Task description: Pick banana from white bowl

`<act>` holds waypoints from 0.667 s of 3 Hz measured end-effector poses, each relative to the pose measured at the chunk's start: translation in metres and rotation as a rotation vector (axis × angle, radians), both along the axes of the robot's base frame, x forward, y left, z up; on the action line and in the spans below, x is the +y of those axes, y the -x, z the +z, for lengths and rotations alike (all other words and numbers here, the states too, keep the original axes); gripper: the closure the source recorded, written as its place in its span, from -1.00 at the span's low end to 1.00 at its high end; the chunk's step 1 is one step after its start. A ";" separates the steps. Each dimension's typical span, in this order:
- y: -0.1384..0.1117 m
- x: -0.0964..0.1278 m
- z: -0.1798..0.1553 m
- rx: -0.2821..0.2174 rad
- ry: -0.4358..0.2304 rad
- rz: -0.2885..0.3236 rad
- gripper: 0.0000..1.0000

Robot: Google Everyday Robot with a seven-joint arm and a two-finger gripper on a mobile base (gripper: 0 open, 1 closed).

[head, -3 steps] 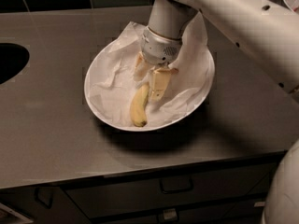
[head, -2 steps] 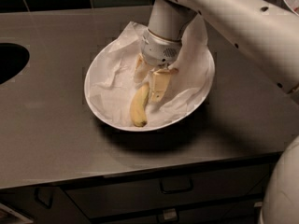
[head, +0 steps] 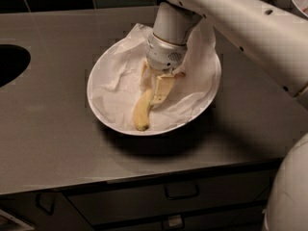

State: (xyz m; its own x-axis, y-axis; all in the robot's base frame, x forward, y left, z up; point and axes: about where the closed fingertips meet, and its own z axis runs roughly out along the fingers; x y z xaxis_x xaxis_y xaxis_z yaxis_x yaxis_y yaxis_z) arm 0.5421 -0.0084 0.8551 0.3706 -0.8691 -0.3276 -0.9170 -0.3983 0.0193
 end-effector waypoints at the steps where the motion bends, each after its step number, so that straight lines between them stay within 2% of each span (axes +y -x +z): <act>1: 0.000 0.000 0.000 0.000 0.000 0.000 0.68; 2: 0.000 0.000 0.000 0.000 0.000 0.000 1.00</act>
Offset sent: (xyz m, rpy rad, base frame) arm 0.0000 0.0000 0.0000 0.0000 0.0000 0.0000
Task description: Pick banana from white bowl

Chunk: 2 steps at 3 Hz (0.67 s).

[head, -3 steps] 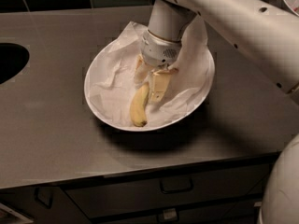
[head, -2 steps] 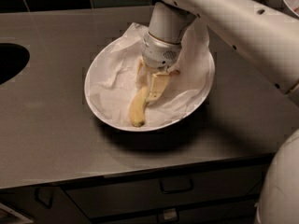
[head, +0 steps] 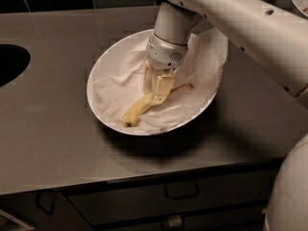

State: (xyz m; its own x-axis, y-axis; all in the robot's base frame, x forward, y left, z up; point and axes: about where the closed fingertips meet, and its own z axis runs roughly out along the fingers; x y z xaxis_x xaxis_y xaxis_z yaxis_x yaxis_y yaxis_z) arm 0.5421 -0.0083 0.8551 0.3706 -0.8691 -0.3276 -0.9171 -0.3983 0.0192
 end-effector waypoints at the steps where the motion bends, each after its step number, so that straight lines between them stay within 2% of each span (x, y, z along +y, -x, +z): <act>1: -0.003 0.003 0.012 -0.049 -0.012 -0.009 1.00; 2: -0.002 0.001 0.036 -0.128 -0.019 -0.023 1.00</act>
Offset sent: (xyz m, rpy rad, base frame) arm -0.0063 -0.0077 0.0707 0.0110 -0.2093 -0.0355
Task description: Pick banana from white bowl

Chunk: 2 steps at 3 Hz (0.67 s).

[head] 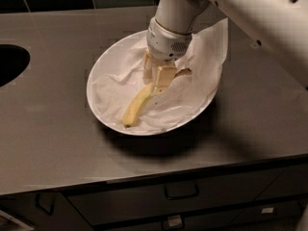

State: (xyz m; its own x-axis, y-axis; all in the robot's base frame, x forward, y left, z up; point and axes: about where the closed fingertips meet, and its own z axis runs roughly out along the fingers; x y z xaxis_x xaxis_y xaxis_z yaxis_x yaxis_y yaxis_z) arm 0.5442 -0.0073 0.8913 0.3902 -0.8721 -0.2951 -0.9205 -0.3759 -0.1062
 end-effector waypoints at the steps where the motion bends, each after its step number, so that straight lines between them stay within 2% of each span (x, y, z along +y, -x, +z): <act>1: 0.007 -0.006 0.025 -0.077 -0.004 -0.024 1.00; 2: 0.016 -0.015 0.050 -0.150 -0.014 -0.058 1.00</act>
Offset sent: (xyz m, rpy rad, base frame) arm -0.0291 -0.0311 0.0810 0.0202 -0.2298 -0.1019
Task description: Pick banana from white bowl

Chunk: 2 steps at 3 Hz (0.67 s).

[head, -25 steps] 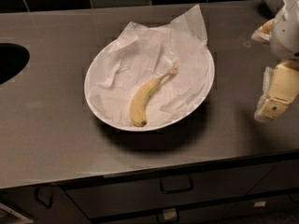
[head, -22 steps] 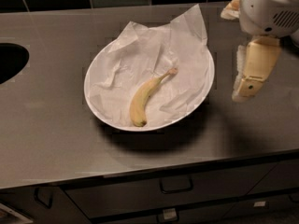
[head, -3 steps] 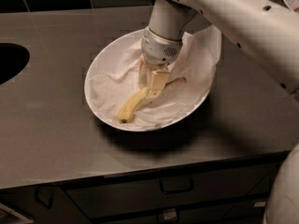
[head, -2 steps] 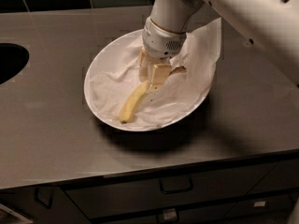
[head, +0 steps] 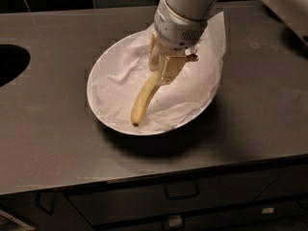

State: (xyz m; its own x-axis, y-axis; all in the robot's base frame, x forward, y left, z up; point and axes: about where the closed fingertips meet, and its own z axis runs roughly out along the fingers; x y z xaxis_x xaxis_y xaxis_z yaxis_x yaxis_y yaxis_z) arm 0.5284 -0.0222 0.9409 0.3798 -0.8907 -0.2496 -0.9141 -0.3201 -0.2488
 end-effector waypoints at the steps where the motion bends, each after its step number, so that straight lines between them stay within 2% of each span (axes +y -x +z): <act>1: 0.008 -0.008 0.025 -0.077 -0.006 -0.036 1.00; 2: 0.009 -0.008 0.027 -0.081 -0.006 -0.036 1.00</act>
Offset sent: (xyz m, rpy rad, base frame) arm -0.0065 -0.0064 0.0212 0.0047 -0.0643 -0.0305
